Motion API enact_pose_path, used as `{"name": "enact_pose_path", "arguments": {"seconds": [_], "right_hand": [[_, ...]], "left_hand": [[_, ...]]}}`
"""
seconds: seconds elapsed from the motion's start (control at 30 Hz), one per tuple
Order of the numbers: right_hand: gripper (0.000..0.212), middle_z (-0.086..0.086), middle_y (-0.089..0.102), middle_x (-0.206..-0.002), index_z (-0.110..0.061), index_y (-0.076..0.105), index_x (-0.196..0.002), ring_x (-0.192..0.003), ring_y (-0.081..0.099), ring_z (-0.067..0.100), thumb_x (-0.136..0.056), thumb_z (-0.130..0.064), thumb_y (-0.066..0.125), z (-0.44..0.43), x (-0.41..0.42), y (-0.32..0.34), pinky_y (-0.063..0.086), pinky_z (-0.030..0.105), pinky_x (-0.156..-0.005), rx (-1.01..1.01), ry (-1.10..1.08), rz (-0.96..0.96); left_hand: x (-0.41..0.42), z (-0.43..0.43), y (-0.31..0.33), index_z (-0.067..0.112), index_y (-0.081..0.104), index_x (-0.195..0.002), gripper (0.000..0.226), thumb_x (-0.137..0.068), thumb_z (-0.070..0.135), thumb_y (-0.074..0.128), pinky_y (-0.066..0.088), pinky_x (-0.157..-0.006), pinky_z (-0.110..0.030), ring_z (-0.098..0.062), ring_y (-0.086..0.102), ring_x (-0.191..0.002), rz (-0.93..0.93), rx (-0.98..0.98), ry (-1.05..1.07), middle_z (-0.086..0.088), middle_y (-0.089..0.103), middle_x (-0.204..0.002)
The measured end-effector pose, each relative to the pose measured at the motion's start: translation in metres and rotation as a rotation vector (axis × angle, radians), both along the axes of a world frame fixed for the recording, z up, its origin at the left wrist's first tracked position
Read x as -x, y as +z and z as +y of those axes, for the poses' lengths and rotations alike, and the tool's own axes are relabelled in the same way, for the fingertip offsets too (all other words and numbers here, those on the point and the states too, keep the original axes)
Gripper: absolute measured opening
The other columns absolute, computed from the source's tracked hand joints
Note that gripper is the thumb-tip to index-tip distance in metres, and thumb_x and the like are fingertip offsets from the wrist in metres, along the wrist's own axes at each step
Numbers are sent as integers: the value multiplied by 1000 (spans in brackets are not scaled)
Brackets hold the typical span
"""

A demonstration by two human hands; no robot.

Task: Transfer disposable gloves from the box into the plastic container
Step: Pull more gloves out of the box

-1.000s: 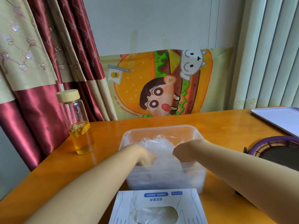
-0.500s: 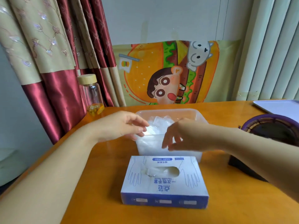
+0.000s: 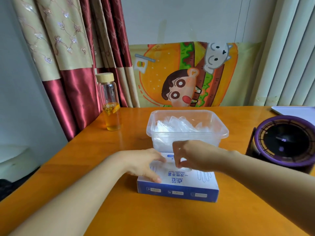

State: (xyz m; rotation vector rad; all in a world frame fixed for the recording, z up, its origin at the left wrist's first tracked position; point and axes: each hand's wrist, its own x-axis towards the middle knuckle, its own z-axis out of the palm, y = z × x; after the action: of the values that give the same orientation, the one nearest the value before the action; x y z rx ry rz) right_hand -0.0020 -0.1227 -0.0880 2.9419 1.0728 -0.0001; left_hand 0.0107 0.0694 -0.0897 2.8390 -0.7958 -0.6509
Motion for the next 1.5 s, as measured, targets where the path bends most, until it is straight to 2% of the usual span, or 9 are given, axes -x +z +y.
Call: {"name": "enact_pose_path", "arguments": {"seconds": [0.27,0.43,0.53,0.7,0.93,1.07,1.17,1.37,1.5], "right_hand": [[13,-5,64,-104,-19,68,-98,-85,62,13,-94,-18,56,-19,-4,34,52,32,-78,-291,-132,-126],[21,-8,64,-71,-22,58,-79,-62,60,1,-94,-8,52,-26,-4,67,50,19,-63,-837,-253,-203],[18,-1,66,-73,-19,60,-80,-66,65,10,-95,-11,53,-31,-2,80,56,24,-68,-924,-300,-25],[17,14,68,-90,1,65,-101,-79,64,19,-94,-10,54,-41,-5,66,54,29,-75,-1213,-466,484],[24,22,65,-107,4,61,-113,-100,61,34,-97,0,44,-26,-7,39,49,43,-93,-1273,-518,843],[18,15,70,-100,-2,64,-103,-91,66,27,-96,-13,52,-26,-6,43,53,39,-88,-1303,-517,508],[20,3,71,-92,-7,61,-89,-86,66,17,-90,-27,61,-29,9,59,53,34,-83,-1347,-422,207],[6,-11,57,-119,-29,72,-84,-99,48,-3,-80,-34,73,-13,10,69,40,20,-90,-619,-227,-131],[23,-10,69,-99,-23,72,-107,-69,56,-4,-86,-16,68,-22,-17,67,43,9,-68,-766,-357,-265]], "left_hand": [[0,-4,3,35,36,-143,68,-85,40,69,36,-105,-29,-16,37,-134,12,38,-31,12,33,-151],[-2,-2,0,35,24,-149,85,-80,48,71,30,-110,-31,-15,29,-140,-23,-6,12,12,23,-157],[0,3,6,32,22,-151,90,-78,51,72,28,-112,-27,-9,32,-139,-51,108,86,13,29,-154],[1,4,29,38,32,-141,105,-53,79,70,41,-107,-36,-3,48,-126,96,796,189,21,48,-136],[-5,-38,48,18,53,-130,53,-84,37,71,48,-92,-26,-12,60,-112,94,1187,315,0,63,-122],[-22,-52,47,10,65,-82,18,-87,27,68,49,-70,-27,-18,64,-75,-114,1178,477,-5,66,-79],[-35,-55,46,11,63,-82,12,-89,21,64,47,-65,-26,-17,57,-68,-267,1175,547,-5,60,-73],[-39,-66,54,10,59,-80,26,-90,34,62,43,-61,-27,-18,52,-67,-282,1072,598,-8,58,-76],[-38,-57,60,15,69,-80,25,-89,38,64,49,-57,-19,-10,66,-65,-16,1323,544,3,70,-71]]}}
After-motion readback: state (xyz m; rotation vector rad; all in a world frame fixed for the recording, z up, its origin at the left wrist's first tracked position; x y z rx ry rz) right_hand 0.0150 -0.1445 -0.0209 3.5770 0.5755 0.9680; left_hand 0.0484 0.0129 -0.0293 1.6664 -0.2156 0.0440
